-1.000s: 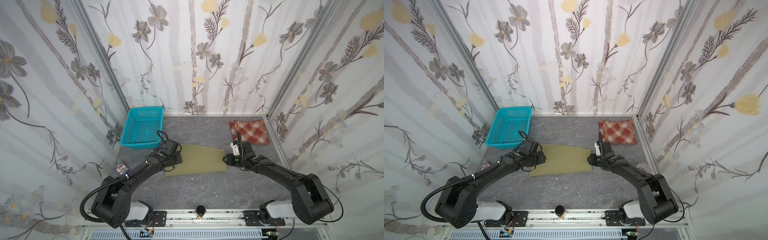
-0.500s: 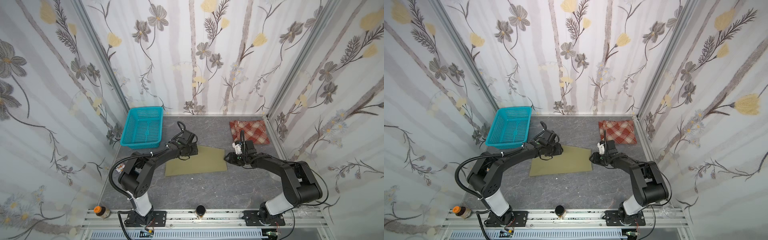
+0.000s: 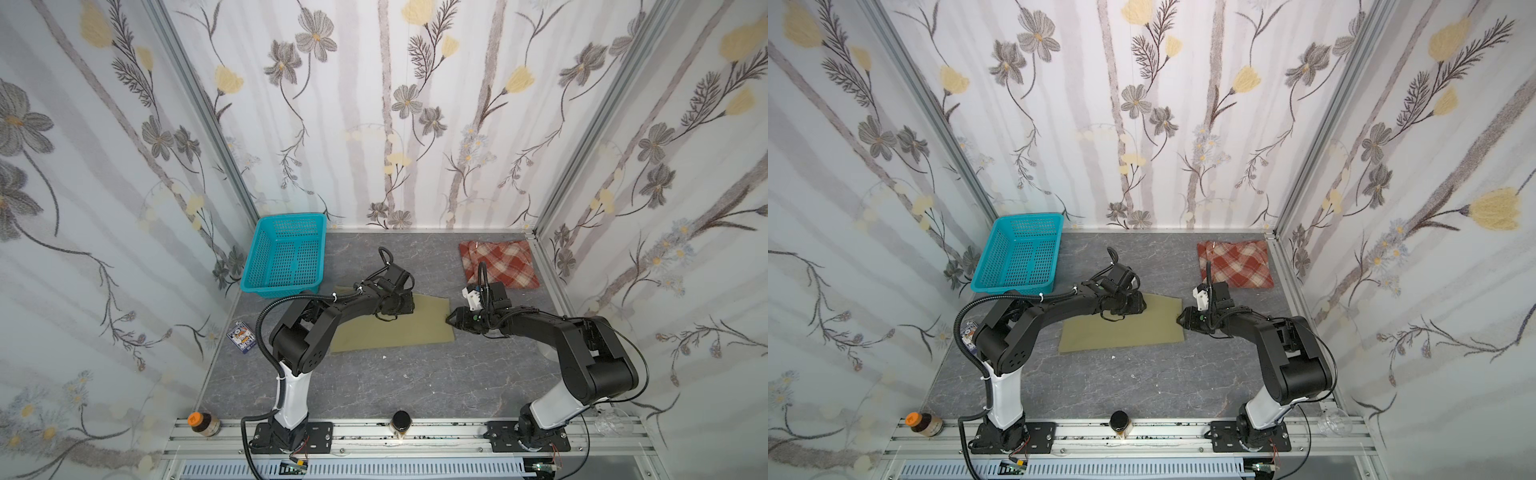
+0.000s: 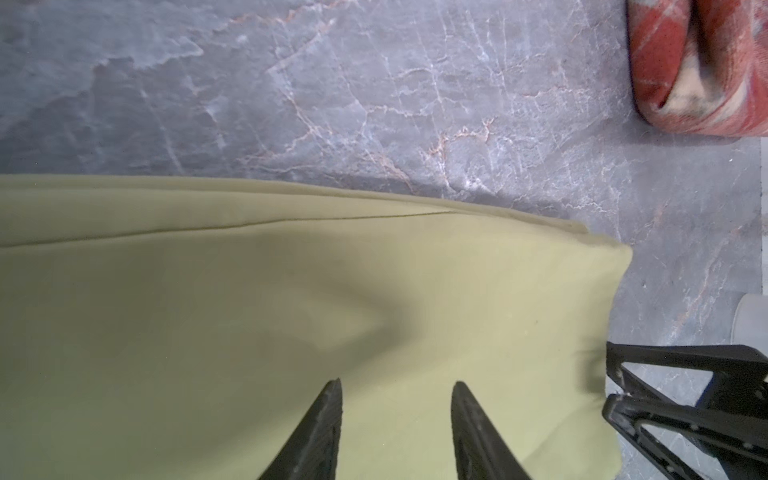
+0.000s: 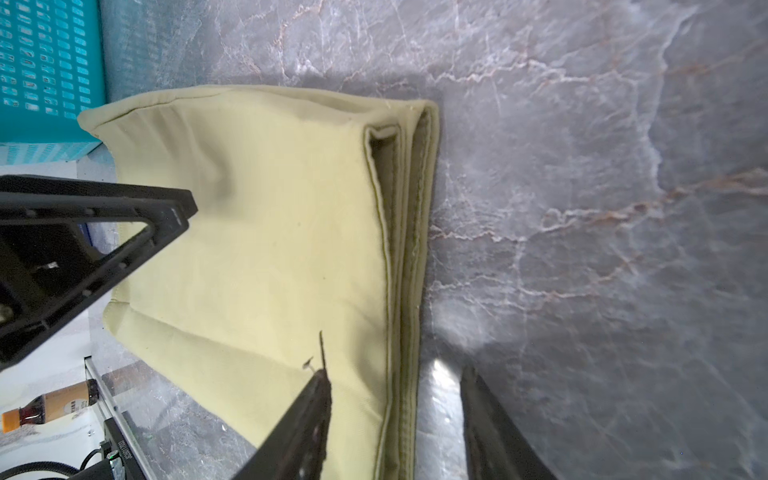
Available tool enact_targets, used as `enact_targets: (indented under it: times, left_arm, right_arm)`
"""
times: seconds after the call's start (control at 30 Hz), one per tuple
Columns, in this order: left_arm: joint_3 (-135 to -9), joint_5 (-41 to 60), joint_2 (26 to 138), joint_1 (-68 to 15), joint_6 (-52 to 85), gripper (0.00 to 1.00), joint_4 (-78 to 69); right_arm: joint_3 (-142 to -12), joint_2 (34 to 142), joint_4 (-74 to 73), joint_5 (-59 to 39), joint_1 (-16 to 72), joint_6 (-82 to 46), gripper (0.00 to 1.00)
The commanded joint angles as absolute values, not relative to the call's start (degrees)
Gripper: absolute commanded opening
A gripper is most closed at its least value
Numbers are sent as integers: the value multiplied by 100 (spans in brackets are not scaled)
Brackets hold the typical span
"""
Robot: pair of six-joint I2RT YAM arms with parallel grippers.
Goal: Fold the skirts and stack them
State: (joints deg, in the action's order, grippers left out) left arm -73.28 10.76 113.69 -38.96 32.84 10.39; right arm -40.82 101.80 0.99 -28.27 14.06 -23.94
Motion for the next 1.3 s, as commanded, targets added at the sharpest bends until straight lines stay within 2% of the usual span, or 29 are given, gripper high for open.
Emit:
enact_targets:
  times: [0.0,0.1,0.37,0.53,0.67,0.87,1.27]
  left_arm:
    - [-7374,1176,11507,-3911,3296,45,932]
    - [-7374,1237,11569,-3908,3292,45,919]
    - [-7348,1273,11612,-3915,3322,45,879]
    - [-7304,1220,11568,-3911,3300,45,870]
    - [-7320,1238,11358,-3932,3266,45,870]
    - [-7339,1531,11173,-4168,3203,45,870]
    - [-7250,1678,11431,-4379,3269,44,870]
  right_arm:
    - [-4120,10290,-158,-2903,1406,-2390,51]
    - [-4148,10400,-186,-2997,1406,-2429,51]
    - [-3969,10565,-474,-3157,1457,-2699,41]
    - [-3878,10468,-284,-2983,1459,-2674,41]
    - [-3868,10290,6,-2706,1418,-2558,47]
    - [-3841,10157,123,-2639,1327,-2525,50]
    - [-3540,10344,-369,-3048,1363,-2753,44]
